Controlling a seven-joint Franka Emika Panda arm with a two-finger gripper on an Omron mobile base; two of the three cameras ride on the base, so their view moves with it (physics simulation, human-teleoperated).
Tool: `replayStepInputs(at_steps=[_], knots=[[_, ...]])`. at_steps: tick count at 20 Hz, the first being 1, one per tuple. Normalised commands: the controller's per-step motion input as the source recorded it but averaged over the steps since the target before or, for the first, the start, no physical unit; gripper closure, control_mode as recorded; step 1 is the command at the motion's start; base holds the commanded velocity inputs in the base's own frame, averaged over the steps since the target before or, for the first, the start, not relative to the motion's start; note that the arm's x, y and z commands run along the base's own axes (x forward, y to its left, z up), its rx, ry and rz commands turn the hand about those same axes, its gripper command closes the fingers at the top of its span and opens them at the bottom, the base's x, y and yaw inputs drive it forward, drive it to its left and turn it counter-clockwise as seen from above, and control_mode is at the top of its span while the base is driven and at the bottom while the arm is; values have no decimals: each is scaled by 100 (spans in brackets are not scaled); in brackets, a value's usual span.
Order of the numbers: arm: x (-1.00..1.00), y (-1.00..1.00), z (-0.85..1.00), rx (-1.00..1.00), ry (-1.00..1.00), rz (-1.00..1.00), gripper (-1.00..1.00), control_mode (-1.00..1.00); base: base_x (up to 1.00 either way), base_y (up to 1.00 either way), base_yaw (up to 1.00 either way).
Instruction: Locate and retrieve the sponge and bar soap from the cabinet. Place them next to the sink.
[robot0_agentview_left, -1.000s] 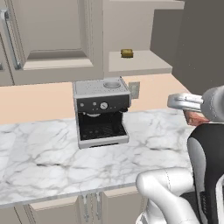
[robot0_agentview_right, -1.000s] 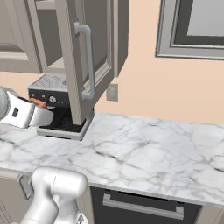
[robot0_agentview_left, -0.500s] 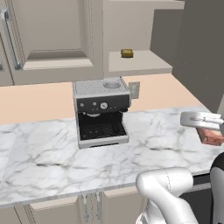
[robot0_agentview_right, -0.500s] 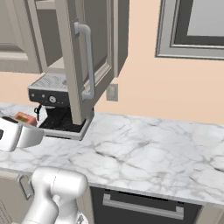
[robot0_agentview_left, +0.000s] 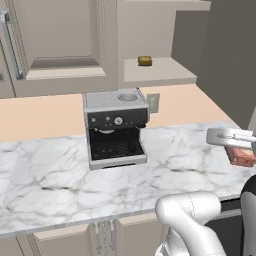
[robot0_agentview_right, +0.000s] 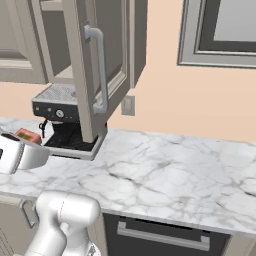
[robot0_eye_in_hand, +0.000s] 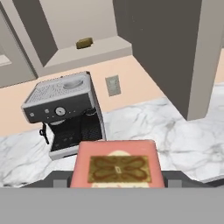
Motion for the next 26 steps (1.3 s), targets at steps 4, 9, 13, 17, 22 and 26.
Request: replayStepInputs(at_steps=[4, 9, 13, 17, 22, 26], knots=[[0, 0, 0, 0, 0, 0, 100, 100, -17, -67, 0], [0, 0, 0, 0, 0, 0, 100, 100, -28, -60, 0], [0, 0, 0, 0, 0, 0, 100, 100, -18, -68, 0], [0, 0, 0, 0, 0, 0, 100, 100, -4, -71, 0], [0, 0, 0, 0, 0, 0, 100, 100, 11, -66, 1], [0, 0, 0, 0, 0, 0, 100, 100, 25, -61, 4]])
